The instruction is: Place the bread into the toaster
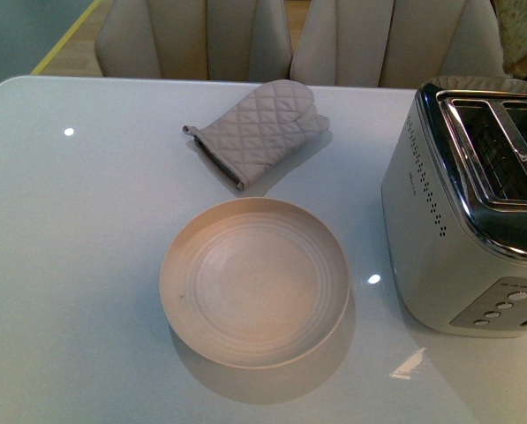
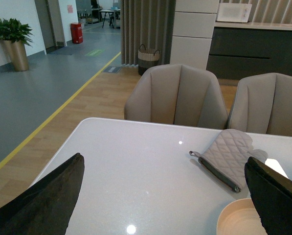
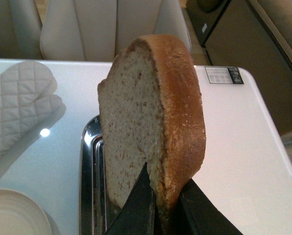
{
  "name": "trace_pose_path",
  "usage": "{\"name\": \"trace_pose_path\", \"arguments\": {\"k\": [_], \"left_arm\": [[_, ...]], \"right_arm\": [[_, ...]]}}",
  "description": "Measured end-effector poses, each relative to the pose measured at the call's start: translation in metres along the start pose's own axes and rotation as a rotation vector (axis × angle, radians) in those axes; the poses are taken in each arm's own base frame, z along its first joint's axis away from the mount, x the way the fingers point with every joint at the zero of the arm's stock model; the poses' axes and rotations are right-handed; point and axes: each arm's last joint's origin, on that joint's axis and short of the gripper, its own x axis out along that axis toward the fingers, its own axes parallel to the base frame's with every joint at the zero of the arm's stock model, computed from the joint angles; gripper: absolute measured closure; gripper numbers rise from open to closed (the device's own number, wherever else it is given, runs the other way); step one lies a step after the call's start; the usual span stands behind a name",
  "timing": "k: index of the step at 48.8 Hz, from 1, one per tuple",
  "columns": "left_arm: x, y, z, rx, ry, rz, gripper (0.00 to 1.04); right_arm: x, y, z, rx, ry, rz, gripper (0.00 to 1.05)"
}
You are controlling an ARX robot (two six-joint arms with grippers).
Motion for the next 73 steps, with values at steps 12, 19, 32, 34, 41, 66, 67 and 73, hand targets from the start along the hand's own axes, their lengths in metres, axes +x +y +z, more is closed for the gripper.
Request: {"name": "trace_pose_path", "arguments": {"k": [12, 19, 32, 34, 41, 66, 67, 73], "left_arm": [[0.0, 0.0, 0.0, 0.0, 0.0, 0.0, 0.07], [0.0, 0.0, 0.0, 0.0, 0.0, 0.0, 0.07], [0.0, 0.0, 0.0, 0.0, 0.0, 0.0, 0.07], [0.0, 0.0, 0.0, 0.0, 0.0, 0.0, 0.07], [0.0, 0.0, 0.0, 0.0, 0.0, 0.0, 0.07], [0.0, 0.0, 0.0, 0.0, 0.0, 0.0, 0.07], [0.0, 0.0, 0.0, 0.0, 0.0, 0.0, 0.07], [0.0, 0.0, 0.0, 0.0, 0.0, 0.0, 0.07]], "right_arm": [[-0.004, 0.013, -0.028, -0.004, 0.072, -0.046, 1.01], [0.0, 0.017, -0.037, 0.005, 0.097, -0.068, 1.01], [0.012, 0.024, -0.048, -0.007, 0.139, -0.101, 1.01], [0.014, 0.025, -0.049, -0.014, 0.146, -0.104, 1.01], [0.023, 0.031, -0.053, -0.031, 0.166, -0.108, 1.01], [0.051, 0.039, -0.082, -0.006, 0.206, -0.069, 0.76], [0.051, 0.039, -0.082, -0.003, 0.204, -0.067, 0.74], [0.045, 0.029, -0.083, 0.034, 0.167, -0.069, 0.53]]}}
